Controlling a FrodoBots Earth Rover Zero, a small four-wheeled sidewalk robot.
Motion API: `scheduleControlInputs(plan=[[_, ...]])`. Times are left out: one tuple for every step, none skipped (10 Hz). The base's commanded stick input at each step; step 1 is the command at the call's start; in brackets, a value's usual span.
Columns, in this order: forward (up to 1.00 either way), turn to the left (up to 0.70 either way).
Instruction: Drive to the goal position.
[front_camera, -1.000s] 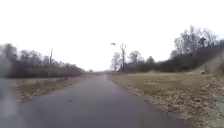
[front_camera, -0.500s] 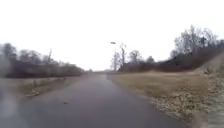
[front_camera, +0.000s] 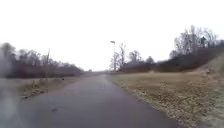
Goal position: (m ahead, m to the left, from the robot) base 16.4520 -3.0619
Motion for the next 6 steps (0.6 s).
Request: scheduleControlInputs(plan=[[0.7,0.0],[0.7,0.0],[0.7,0.0],[0.7,0.0],[0.7,0.19],[0.7,0.3]])
